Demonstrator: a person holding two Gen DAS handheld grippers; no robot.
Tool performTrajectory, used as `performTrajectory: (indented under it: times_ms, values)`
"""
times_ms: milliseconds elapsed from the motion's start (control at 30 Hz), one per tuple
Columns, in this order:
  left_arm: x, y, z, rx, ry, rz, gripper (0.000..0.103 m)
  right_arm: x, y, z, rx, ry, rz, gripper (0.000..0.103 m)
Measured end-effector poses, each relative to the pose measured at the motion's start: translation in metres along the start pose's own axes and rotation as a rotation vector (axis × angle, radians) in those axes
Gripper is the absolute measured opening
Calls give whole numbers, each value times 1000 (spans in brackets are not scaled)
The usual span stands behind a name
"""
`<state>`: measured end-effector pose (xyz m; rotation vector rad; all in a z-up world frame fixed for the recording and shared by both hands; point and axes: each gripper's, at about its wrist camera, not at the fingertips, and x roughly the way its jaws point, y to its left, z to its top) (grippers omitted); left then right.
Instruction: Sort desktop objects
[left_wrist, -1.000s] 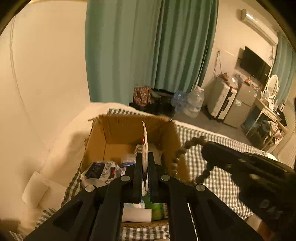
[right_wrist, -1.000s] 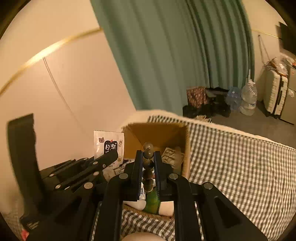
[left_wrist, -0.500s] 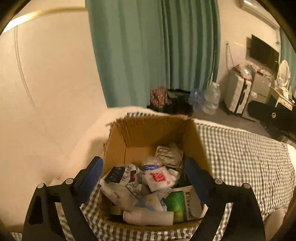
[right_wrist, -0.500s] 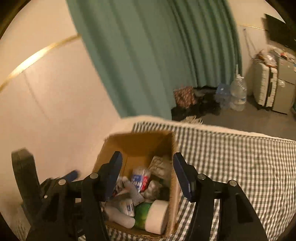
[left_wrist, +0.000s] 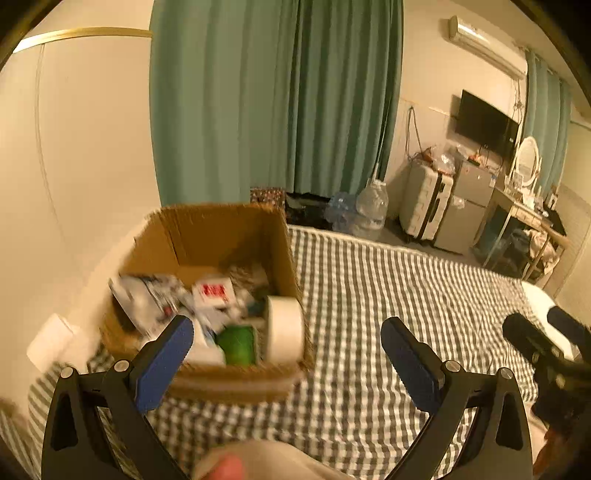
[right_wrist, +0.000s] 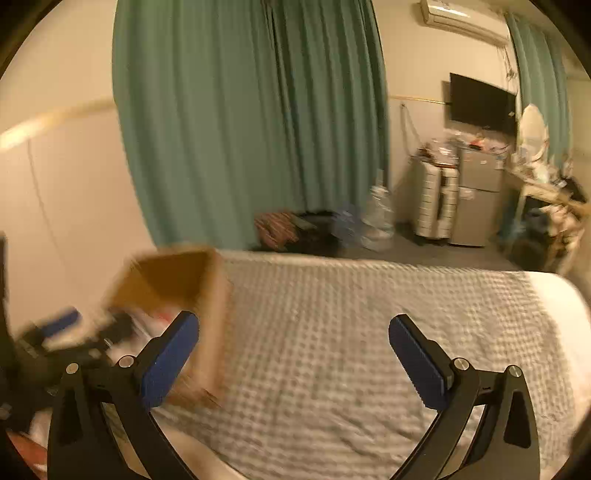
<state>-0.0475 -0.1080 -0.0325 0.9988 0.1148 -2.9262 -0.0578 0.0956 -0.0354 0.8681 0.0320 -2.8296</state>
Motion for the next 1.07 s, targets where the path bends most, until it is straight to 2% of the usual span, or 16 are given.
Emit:
performTrajectory:
  times_ms: [67,267,500,733,1067]
  values:
    - [1,-14,-4,35,22,10,103,2,-12,-14,33,24,-5,103]
    - [-9,-30,-7,96,-11,37,103,10,-39,-13,98,45,-7,103]
    - [-3,-17,-4,66,-1,62,103,13,-46,-18,111,58,-39,103]
    - [-1,-2,-1,18,1,94,103,11,-37,-23,111,61,-36,103]
    - [-2,5,0,-9,4,40,103,18,-33,-28,92,98,-30,103]
